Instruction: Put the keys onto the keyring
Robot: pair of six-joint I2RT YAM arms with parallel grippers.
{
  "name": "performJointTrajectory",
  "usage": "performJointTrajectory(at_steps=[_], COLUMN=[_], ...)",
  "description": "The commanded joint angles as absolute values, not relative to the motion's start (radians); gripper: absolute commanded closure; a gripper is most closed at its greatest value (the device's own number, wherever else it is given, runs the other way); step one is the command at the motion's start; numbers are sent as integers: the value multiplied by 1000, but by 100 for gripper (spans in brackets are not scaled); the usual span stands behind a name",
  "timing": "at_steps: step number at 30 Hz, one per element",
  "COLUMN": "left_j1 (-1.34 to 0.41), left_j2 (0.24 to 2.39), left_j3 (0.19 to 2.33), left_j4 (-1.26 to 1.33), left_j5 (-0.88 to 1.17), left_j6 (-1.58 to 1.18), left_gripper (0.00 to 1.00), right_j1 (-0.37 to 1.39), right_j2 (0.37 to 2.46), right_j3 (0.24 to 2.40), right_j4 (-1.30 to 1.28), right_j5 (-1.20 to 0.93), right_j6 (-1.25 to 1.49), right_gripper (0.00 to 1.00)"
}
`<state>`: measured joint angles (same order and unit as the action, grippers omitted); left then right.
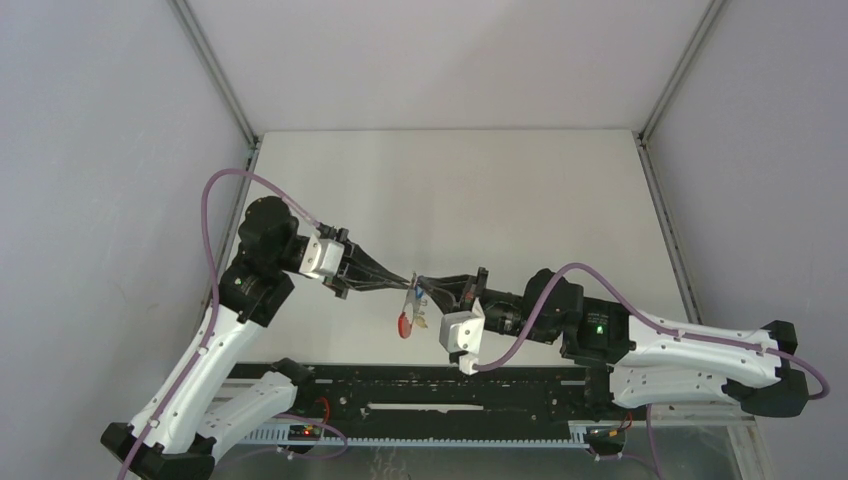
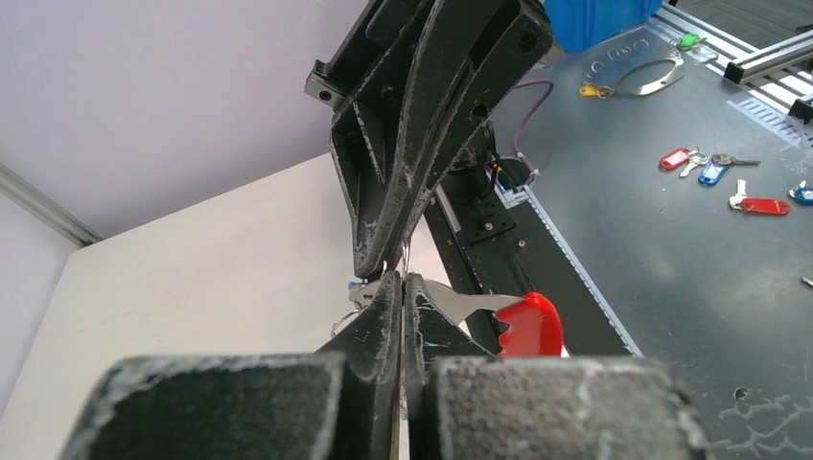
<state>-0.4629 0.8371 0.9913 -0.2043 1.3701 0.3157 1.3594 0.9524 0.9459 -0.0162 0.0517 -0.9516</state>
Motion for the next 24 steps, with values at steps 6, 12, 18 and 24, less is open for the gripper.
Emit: performJointTrajectory(at_steps=[6, 12, 18, 24], left_j1=[-471, -471, -471, -471], left_j2=[831, 842, 842, 843], left_j3=[1000, 1003, 997, 999], left_j4=[-178, -177, -178, -178], left_j5=[1356, 1343, 1338, 1341], left_j6=[346, 351, 354, 350], left_gripper=[100, 100, 100, 100], right_j1=[1332, 1326, 1306, 1296], right_j2=[940, 940, 924, 923], right_j3=[997, 996, 996, 997], right_j4=[21, -24, -39, -30], right_j5=[19, -23, -55, -46], right_j6=[-907, -899, -890, -880], right_gripper=[100, 100, 100, 100])
